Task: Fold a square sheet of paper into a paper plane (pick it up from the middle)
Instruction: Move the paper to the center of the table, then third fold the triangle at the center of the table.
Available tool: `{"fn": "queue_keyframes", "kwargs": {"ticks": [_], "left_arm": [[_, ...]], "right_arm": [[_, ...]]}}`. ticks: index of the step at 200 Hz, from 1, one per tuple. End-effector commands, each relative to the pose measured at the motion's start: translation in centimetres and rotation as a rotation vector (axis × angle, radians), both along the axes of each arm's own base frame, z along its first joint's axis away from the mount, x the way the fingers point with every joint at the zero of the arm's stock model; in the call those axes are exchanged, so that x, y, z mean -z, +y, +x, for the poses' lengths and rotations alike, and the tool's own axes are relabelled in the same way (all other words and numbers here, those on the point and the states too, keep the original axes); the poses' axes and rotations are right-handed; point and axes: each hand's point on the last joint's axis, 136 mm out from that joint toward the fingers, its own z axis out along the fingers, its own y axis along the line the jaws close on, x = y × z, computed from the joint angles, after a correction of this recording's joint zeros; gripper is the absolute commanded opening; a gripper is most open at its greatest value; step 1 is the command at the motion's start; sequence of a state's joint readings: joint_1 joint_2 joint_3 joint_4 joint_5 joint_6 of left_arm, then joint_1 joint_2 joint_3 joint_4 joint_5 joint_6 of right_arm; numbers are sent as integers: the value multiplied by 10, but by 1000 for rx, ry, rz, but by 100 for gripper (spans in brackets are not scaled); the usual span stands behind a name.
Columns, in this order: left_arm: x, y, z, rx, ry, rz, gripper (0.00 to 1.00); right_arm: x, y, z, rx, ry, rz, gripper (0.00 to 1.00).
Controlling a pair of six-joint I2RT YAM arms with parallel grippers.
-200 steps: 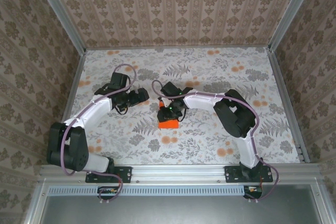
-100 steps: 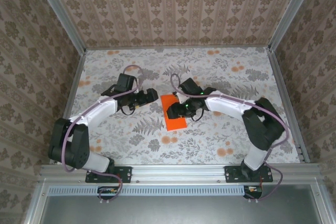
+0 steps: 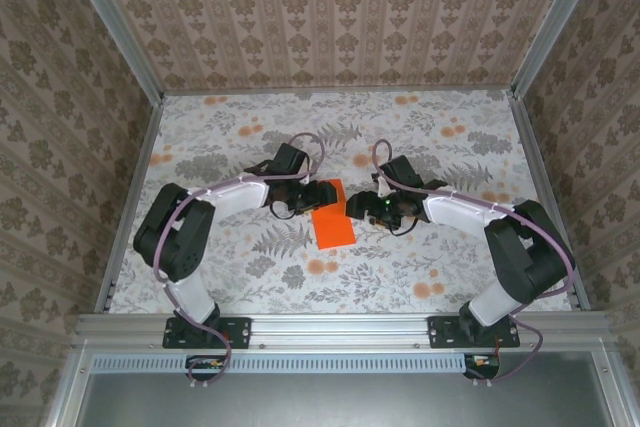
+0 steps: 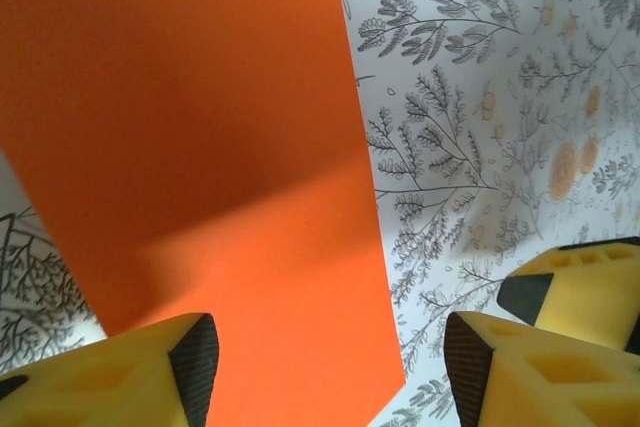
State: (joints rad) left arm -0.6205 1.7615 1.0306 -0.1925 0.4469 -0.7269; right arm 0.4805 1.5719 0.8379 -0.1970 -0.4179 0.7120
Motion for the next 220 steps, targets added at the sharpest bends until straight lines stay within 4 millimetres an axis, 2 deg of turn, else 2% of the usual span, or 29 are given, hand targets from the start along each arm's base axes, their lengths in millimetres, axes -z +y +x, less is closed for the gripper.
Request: {"fn": "queue_keyframes", "kwargs": {"ticks": [1, 42, 68, 100, 134, 171, 220], "left_arm": [[3, -2, 6, -10, 2, 23, 63], [23, 7, 4, -25, 40, 91, 59], [39, 21, -1, -46, 65, 167, 59], [51, 25, -7, -58, 96, 184, 59], [55, 27, -9, -61, 103, 192, 59], [57, 28, -11, -60, 110, 196, 59], [58, 28, -11, -60, 113, 197, 59]], "right_arm": [[-1, 5, 1, 24, 11, 49, 81], [8, 4, -5, 26, 55, 46, 80], [15, 5, -12, 15, 108, 45, 75], [19, 7, -18, 6, 146, 60, 71], [24, 11, -23, -12, 175, 69, 64], [30, 17, -28, -39, 200, 76, 49], [37, 23, -35, -75, 225, 61, 45]]}}
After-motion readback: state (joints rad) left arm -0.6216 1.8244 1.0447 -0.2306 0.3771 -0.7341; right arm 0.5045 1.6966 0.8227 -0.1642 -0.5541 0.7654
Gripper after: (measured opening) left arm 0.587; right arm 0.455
